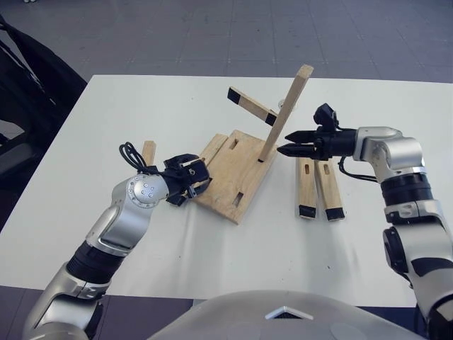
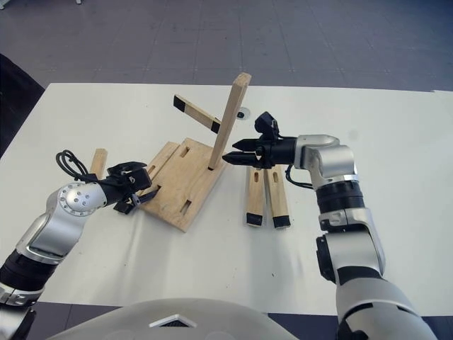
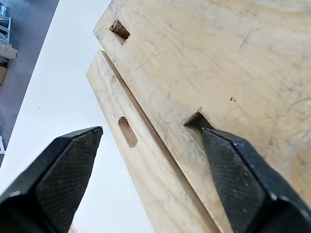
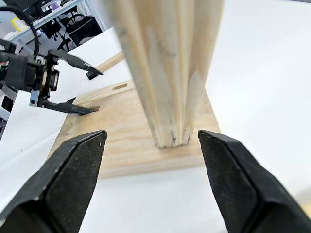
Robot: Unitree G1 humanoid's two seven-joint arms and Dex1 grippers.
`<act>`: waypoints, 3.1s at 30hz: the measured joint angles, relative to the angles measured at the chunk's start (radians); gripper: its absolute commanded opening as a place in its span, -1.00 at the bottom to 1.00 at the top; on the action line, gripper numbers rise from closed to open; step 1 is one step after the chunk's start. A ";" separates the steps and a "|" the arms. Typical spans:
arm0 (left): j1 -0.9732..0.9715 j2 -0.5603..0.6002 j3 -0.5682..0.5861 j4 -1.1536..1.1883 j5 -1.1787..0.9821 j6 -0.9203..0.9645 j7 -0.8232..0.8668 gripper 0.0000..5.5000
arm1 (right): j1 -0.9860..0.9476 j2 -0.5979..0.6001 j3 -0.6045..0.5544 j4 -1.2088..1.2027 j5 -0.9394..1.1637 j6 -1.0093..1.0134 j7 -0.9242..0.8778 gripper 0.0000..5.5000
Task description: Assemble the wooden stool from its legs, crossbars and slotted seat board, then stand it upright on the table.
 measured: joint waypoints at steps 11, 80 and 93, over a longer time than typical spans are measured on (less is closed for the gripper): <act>-0.008 -0.042 -0.013 -0.063 0.007 0.109 0.000 0.38 | -0.239 -0.057 -0.371 -0.100 0.064 0.038 -0.465 0.12; -0.186 -0.516 0.082 0.170 -0.001 0.468 0.364 0.38 | 0.487 -0.007 -0.307 -0.720 0.186 0.366 -0.807 0.10; -0.169 -0.583 0.108 0.044 -0.076 0.626 0.405 0.38 | 0.882 0.144 -0.186 -1.019 0.004 0.319 -1.078 0.10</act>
